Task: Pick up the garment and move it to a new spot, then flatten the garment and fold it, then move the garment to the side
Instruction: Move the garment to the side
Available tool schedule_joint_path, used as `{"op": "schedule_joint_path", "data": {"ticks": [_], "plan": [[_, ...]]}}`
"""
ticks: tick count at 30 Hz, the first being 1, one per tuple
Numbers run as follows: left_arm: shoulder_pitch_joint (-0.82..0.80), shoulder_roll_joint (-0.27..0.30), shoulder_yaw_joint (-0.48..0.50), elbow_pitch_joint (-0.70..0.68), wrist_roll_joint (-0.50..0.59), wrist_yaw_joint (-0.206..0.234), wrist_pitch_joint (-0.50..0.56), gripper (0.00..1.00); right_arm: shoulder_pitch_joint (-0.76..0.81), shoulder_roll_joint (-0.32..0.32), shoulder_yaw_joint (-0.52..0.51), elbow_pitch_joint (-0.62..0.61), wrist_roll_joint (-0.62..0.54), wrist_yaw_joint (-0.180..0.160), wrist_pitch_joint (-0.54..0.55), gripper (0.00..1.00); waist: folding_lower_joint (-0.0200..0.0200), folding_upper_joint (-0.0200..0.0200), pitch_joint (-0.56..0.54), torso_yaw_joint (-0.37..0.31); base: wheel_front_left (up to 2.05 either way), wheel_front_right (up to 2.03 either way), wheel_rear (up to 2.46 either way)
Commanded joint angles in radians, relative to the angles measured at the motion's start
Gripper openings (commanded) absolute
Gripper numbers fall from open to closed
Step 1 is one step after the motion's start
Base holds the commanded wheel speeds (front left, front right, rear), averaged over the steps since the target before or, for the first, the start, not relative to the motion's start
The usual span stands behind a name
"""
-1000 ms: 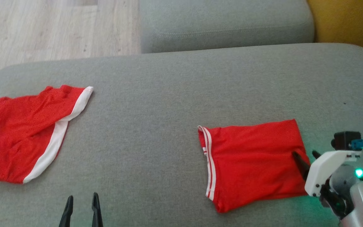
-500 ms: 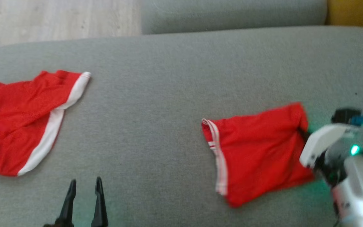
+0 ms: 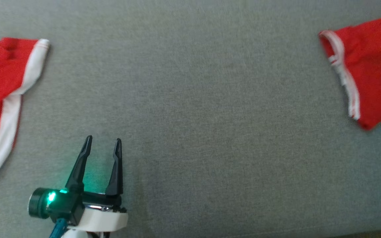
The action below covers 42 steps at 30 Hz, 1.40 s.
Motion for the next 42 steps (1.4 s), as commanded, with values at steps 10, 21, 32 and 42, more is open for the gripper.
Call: {"op": "schedule_joint_path", "data": {"ticks": [10, 21, 32, 42], "plan": [[-0.001, 0.013, 0.022, -0.022, 0.023, -0.005, -0.008, 1.0, -0.069, -0.026, -0.131, -0.067, -0.264, 0.008, -0.041, 0.0, -0.0004, 0.0, 0.03, -0.05, 0.0, 0.0, 0.0], [0.0, 0.008, 0.028, -0.015, 0.019, -0.006, -0.008, 1.0, -0.064, 0.095, -0.16, -0.163, -0.434, 0.008, -0.152, 1.0, -0.0004, 0.0, 0.005, -0.055, 0.0, 0.0, 0.0], [0.046, -0.012, 0.049, 0.006, -0.039, 0.015, -0.008, 1.0, 0.103, 0.218, 0.015, -0.328, -0.309, 0.008, -0.357, 1.0, -0.0004, 0.0, -0.166, 0.0, 0.0, 0.0, 0.0], [0.139, -0.018, 0.079, 0.01, -0.096, 0.053, -0.008, 1.0, 0.534, 0.272, 0.167, -0.569, -0.142, 0.008, -0.465, 1.0, -0.0004, 0.0, -0.332, 0.074, 0.0, 0.0, 0.0]]}}
